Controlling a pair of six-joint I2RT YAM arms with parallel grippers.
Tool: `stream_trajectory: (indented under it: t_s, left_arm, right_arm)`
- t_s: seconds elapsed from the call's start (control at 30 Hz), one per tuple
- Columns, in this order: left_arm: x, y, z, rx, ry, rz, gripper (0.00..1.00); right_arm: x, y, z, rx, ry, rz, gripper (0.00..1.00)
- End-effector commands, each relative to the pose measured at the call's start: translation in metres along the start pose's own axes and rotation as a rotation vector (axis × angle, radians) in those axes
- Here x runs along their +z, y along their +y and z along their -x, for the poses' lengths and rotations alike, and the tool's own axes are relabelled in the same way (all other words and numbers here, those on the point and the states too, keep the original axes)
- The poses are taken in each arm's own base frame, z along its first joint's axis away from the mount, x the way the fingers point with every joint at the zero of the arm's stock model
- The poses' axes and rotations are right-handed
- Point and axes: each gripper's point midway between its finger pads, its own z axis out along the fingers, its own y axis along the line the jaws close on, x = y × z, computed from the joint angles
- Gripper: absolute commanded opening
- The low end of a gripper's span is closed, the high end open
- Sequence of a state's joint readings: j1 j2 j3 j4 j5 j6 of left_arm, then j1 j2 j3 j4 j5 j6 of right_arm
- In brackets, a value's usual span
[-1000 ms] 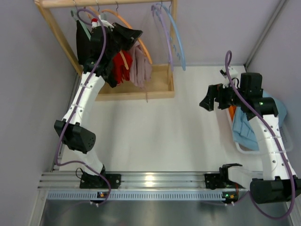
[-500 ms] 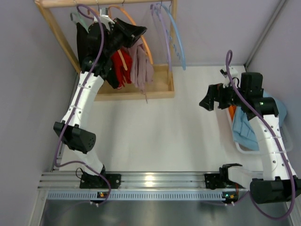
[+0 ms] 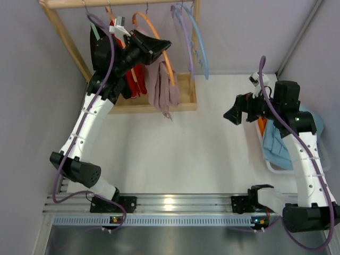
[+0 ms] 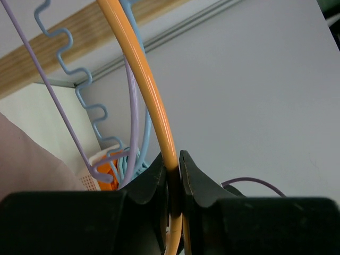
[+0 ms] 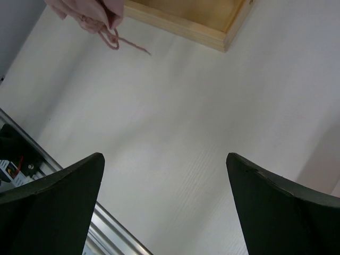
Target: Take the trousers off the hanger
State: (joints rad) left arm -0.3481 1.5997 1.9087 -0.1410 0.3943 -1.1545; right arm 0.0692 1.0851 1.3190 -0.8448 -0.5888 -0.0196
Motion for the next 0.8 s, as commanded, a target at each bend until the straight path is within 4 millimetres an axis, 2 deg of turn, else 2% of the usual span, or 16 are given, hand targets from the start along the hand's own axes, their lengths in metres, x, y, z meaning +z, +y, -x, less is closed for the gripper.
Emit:
stream_trajectory:
  t_s: [0.0, 0.1, 0.2, 0.4, 0.53, 0.57, 0.67, 0.77]
  left_arm:
    - [-0.039, -0.081, 0.007, 0.09, -0.051, -0.231, 0.0]
    - [-0.048, -0.084, 0.0, 0.064, -0.032, -0.235, 0.0]
    - [-0.052, -0.081, -0.008, 0.026, -0.001, -0.23, 0.0]
    - [-0.07, -0.077, -0.027, -0.006, 0.043, -0.223, 0.0]
    - [-0.077, -0.069, -0.039, -0.03, 0.078, -0.209, 0.0]
    - [-0.082, -0.073, -0.041, -0.024, 0.082, -0.22, 0.0]
    - [-0.089, -0.074, -0.046, -0.021, 0.087, -0.231, 0.0]
    - [-0.096, -0.079, -0.051, -0.007, 0.103, -0.262, 0.0]
  right_arm:
    - [-0.018, 0.017, 0.044, -0.132, -0.164, 0.048, 0.99]
    - [-0.022, 0.027, 0.053, -0.178, -0.214, 0.087, 0.99]
    - [-0.031, 0.046, 0.062, -0.226, -0.272, 0.15, 0.99]
    - [-0.04, 0.07, 0.081, -0.349, -0.433, 0.203, 0.99]
    - [-0.032, 0.08, 0.09, -0.416, -0.478, 0.218, 0.99]
    - [-0.031, 0.079, 0.095, -0.435, -0.491, 0.189, 0.99]
    - [-0.009, 0.111, 0.091, -0.571, -0.478, 0.245, 0.99]
    - [0.003, 0.132, 0.092, -0.672, -0.507, 0.266, 0.99]
